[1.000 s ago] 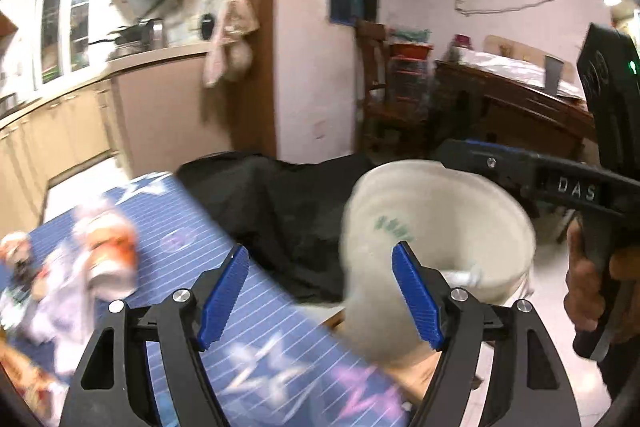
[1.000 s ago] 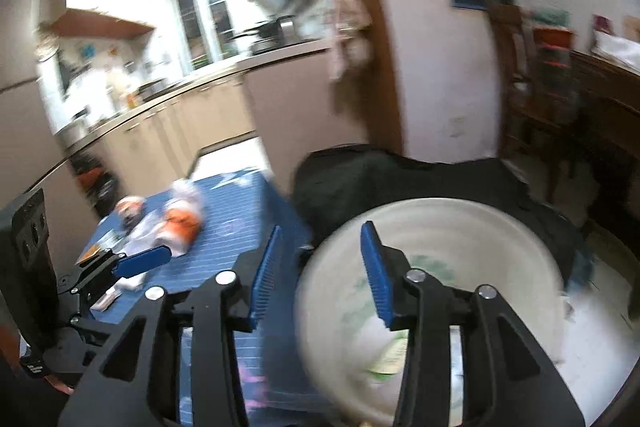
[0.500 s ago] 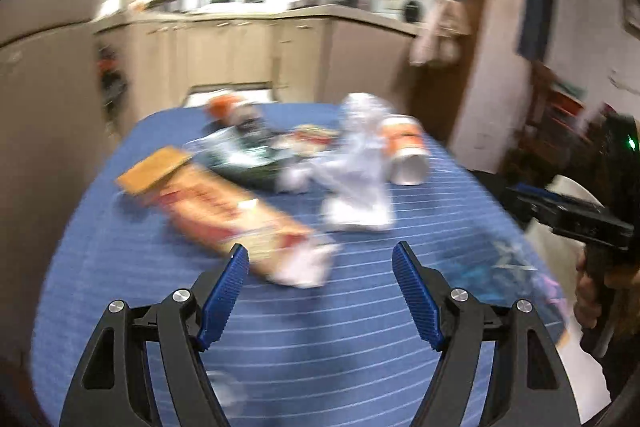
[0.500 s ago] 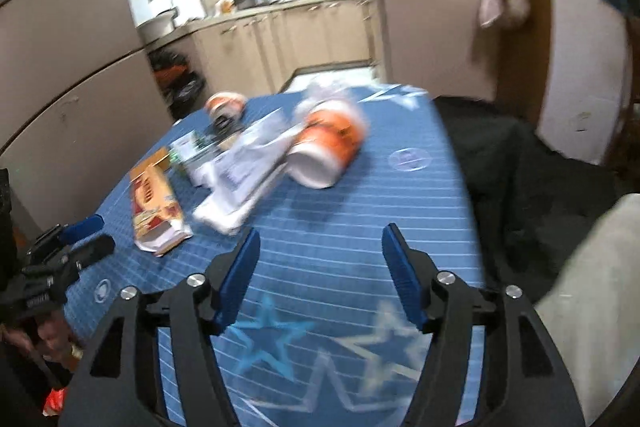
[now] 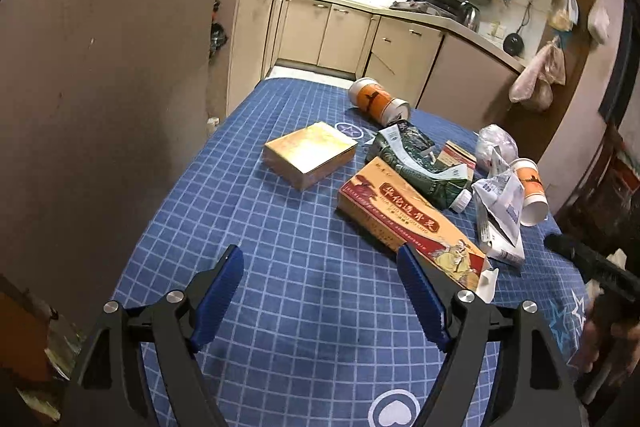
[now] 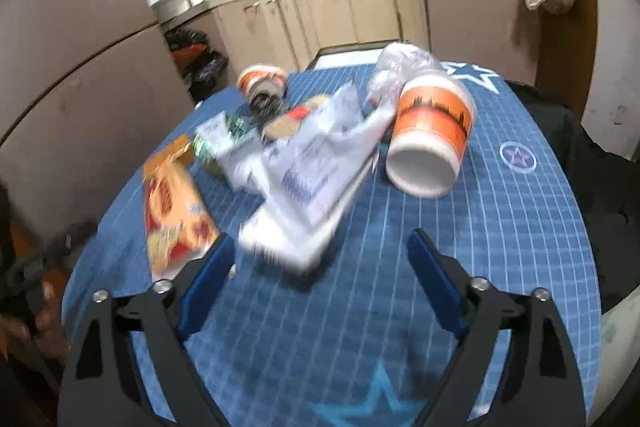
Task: Collect trash
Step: 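Grasp the red-and-yellow medicine box with the left tool while the right tool grasps a white paper bag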
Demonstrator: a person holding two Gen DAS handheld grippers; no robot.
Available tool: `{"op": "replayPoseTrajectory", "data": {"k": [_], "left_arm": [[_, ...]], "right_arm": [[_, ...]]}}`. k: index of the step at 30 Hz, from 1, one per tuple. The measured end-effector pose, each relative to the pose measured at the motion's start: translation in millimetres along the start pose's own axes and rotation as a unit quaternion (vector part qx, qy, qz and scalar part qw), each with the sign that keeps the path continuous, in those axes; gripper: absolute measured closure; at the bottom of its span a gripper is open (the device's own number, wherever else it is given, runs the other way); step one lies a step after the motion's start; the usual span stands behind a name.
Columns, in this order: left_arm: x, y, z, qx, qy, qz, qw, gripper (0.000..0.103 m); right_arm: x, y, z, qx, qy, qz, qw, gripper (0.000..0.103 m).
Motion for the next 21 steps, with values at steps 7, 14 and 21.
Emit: {"op": "replayPoseTrajectory", "data": {"k": [7, 14, 21], "left_arm": [[12, 3, 6, 0.002, 0.017, 0.007, 0.9998, 0.022], [15, 5, 9, 0.001, 0.025, 0.002, 0.9997, 0.021], [21, 9, 8, 0.001, 0.028, 0.011, 0.9996, 0.021]], "right_arm": [[-1, -32, 48, -0.040, -0.018, 0.138, 0.989, 0.012], [4, -38, 80, -0.049, 0.012, 0.176, 0.983, 0.022], [4, -29, 61, -0.029, -0.029, 0.161, 0.986, 0.065]]}}
Point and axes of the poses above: each gripper's, at about its wrist camera, not at the fingertips, and z roughly the way its jaws point, x to its right, y to its underside, the point moved 8 cm from there along z, roughly the way its jaws point, and after that the axes turned 7 degrees about z, right-handed, at the moved point
